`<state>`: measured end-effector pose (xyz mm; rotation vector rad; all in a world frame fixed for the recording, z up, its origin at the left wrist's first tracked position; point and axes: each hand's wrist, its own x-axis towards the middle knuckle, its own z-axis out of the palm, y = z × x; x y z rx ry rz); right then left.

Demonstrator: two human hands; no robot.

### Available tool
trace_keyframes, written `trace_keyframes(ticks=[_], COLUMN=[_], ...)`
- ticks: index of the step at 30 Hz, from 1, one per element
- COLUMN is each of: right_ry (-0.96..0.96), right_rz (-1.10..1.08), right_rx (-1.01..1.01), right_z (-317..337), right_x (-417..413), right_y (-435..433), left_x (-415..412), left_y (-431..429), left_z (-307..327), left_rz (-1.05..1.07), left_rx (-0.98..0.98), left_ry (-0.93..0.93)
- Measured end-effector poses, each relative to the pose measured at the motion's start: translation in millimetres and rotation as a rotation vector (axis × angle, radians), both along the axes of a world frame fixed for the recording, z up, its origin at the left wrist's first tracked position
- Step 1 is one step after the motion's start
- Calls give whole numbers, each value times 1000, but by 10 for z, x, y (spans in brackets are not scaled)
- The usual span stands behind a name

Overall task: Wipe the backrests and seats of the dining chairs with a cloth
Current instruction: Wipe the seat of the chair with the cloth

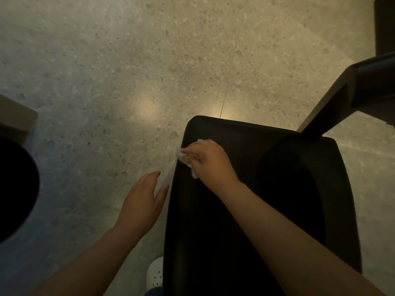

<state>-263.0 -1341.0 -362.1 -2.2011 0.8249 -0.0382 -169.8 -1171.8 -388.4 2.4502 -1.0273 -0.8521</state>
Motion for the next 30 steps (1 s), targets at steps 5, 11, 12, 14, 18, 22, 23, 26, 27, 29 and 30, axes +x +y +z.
trace_keyframes(ticks=[5, 11, 12, 14, 18, 22, 23, 26, 27, 29, 30], right_ry=[-92, 17, 5, -20, -150, -69, -36, 61, 72, 49, 4], right_rz=[-300, -158, -93, -44, -414, -603, -660, -802, -799, -726, -682], right_rx=[-114, -209, -146, -31, -211, -244, -208, -33, 12, 12, -12], right_z=[93, -38, -35, 9, 136, 170, 149, 57, 19, -40, -53], right_x=[69, 88, 31, -84, -443, -828, -900, -988, -994, -992, -997], right_y=[-426, -96, -17, 49, -206, -593, -668, -816, -818, -733, -664], left_x=[-82, -158, -164, -171, -248, -451, -516, -686, -728, -776, -789], left_y=[9, -24, -24, -33, -114, -284, -344, -496, -519, -522, -514], left_z=[29, 41, 45, 55, 114, 154, 143, 60, 17, -57, -77], left_rz=[-5, -11, -12, -19, -42, -116, -132, -166, -179, -184, -183], left_rx=[14, -27, -28, -37, -129, -103, -62, 115, 164, 207, 209], left_ry=[34, 34, 34, 37, 52, 59, 57, 39, 19, -8, -16])
